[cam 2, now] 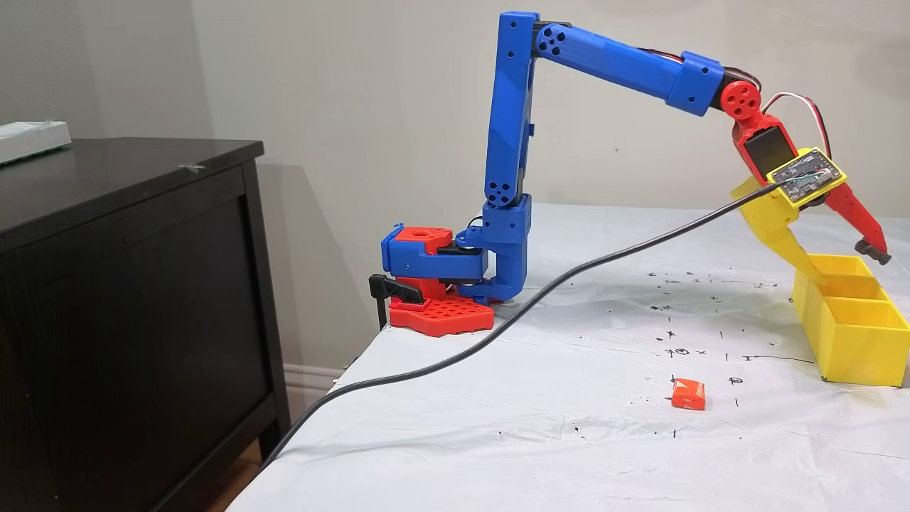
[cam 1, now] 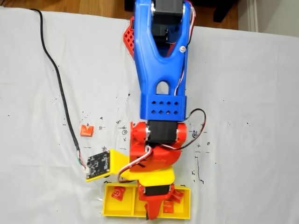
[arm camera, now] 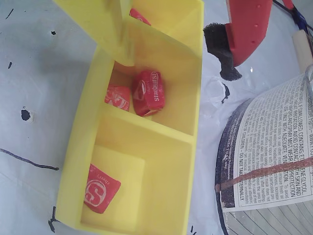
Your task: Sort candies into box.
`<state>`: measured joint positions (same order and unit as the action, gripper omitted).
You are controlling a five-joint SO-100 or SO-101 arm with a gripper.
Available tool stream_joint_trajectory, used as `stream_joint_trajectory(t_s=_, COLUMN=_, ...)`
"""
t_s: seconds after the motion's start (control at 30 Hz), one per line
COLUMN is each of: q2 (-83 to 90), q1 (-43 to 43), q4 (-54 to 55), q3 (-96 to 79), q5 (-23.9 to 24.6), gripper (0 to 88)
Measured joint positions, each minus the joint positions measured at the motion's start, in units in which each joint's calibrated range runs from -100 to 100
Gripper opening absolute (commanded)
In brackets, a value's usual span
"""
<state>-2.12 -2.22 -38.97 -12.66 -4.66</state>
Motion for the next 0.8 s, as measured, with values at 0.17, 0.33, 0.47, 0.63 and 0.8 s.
stream_joint_trajectory(t_s=0.17, q2=0.8, q1=1.8, q4=-1.1, q3=2.4, q5=-0.1, gripper=0.2)
stream_joint_trajectory(t_s=0.33, q2=3.2, q1=4.0, q4=-3.6, q3=5.5, q5=-0.3, gripper=0.2)
stream_joint_trajectory(t_s=0.47, q2=5.6, q1=5.3, q4=-7.1, q3=5.8, q5=-1.4, gripper=0.2)
stream_joint_trajectory(t_s=0.63, q2=9.3, q1=7.4, q4=-13.4, q3=5.8, q5=-4.1, gripper=0.2)
stream_joint_trajectory(t_s=0.8, q2=12.9, q1=11.2, q4=-17.5, q3=2.1, q5=-9.3, gripper=0.2)
